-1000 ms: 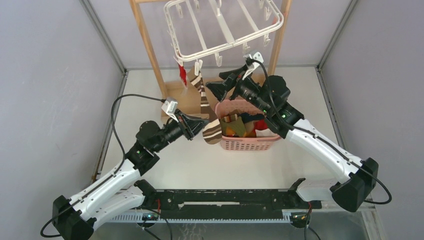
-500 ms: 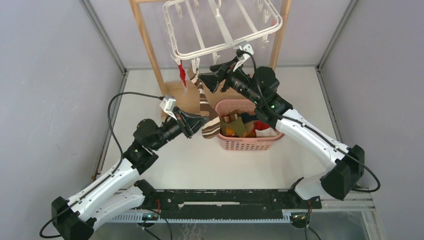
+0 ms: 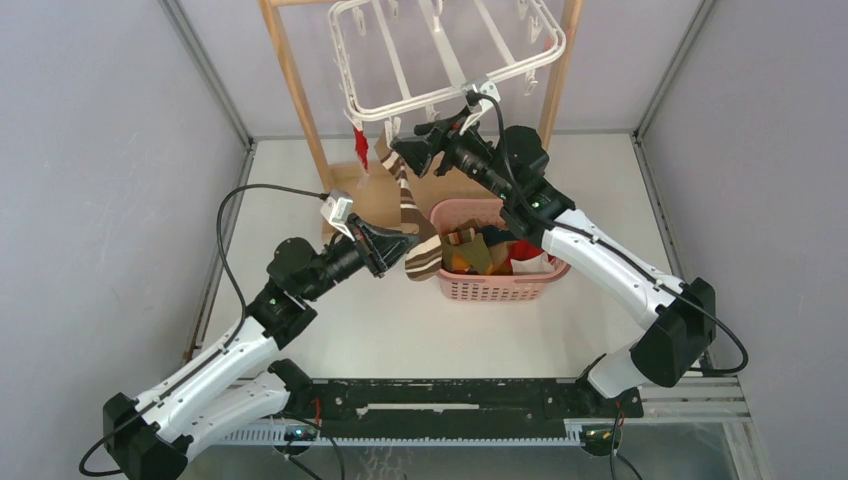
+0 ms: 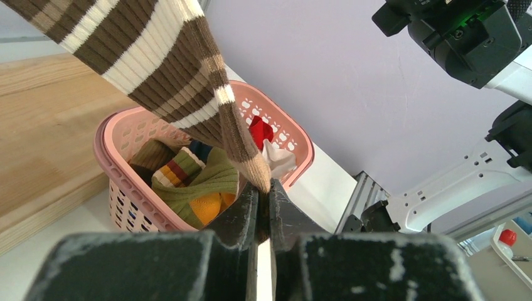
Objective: Remove the socks clipped to the hanger
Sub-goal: Remove the sock from the hanger, then place the sock in the bin.
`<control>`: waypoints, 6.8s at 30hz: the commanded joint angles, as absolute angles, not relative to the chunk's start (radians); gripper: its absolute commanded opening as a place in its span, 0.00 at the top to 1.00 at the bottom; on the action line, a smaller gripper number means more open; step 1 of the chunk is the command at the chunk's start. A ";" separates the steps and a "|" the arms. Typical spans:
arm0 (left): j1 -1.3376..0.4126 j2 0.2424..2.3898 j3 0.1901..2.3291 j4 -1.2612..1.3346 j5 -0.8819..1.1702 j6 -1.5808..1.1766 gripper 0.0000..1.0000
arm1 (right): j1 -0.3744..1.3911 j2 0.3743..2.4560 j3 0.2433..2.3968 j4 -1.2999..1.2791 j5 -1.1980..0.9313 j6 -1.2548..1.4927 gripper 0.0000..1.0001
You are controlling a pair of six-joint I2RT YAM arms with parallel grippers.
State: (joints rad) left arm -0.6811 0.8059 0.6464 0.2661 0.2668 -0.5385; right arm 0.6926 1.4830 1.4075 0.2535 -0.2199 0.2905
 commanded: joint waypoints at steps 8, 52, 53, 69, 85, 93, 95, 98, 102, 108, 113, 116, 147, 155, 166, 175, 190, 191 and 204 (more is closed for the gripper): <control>-0.675 0.804 0.710 0.282 0.282 -0.517 1.00 | 0.676 1.506 1.474 0.318 -0.245 0.312 0.28; -0.672 0.848 0.761 0.260 0.302 -0.486 1.00 | 0.644 1.611 1.577 0.345 -0.294 0.345 0.27; -0.672 0.850 0.761 0.261 0.302 -0.486 1.00 | 0.644 1.614 1.580 0.346 -0.295 0.345 0.28; -0.671 0.851 0.759 0.264 0.308 -0.487 1.00 | 0.651 1.635 1.586 0.328 -0.264 0.352 0.20; -0.669 0.864 0.762 0.271 0.314 -0.492 1.00 | 0.706 1.592 1.579 0.240 -0.134 0.259 0.31; -0.670 0.866 0.761 0.271 0.315 -0.492 1.00 | 0.710 1.602 1.587 0.252 -0.131 0.257 0.29; -0.670 0.866 0.762 0.271 0.315 -0.492 1.00 | 0.712 1.602 1.589 0.256 -0.129 0.258 0.29; -0.670 0.867 0.762 0.270 0.317 -0.491 1.00 | 0.711 1.603 1.592 0.263 -0.122 0.259 0.28; -0.670 0.869 0.762 0.268 0.318 -0.491 1.00 | 0.707 1.603 1.595 0.268 -0.113 0.263 0.26; -0.670 0.870 0.761 0.270 0.319 -0.491 1.00 | 0.700 1.602 1.600 0.280 -0.107 0.271 0.26; -0.668 0.868 0.759 0.270 0.320 -0.492 1.00 | 0.691 1.610 1.614 0.278 -0.120 0.284 0.28; -0.668 0.868 0.758 0.269 0.320 -0.492 1.00 | 0.686 1.616 1.615 0.282 -0.128 0.294 0.31; -0.667 0.866 0.752 0.273 0.320 -0.491 1.00 | 0.669 1.657 1.663 0.255 -0.192 0.328 1.00; -0.665 0.863 0.749 0.274 0.318 -0.492 1.00 | 0.665 1.660 1.662 0.253 -0.197 0.336 1.00; -0.665 0.869 0.772 0.306 0.349 -0.528 1.00 | 0.657 1.651 1.657 0.237 -0.208 0.344 0.79; -0.665 0.890 0.803 0.315 0.361 -0.543 1.00 | 0.651 1.632 1.631 0.243 -0.209 0.352 0.57; -0.669 0.971 0.899 0.344 0.405 -0.577 1.00 | 0.602 1.521 1.500 0.240 -0.202 0.393 0.36; -0.673 0.977 0.908 0.338 0.405 -0.574 1.00 | 0.596 1.499 1.479 0.230 -0.183 0.398 0.35; -0.745 1.125 1.036 0.344 0.390 -0.555 0.99 | 0.465 1.175 1.257 0.020 -0.102 0.456 0.29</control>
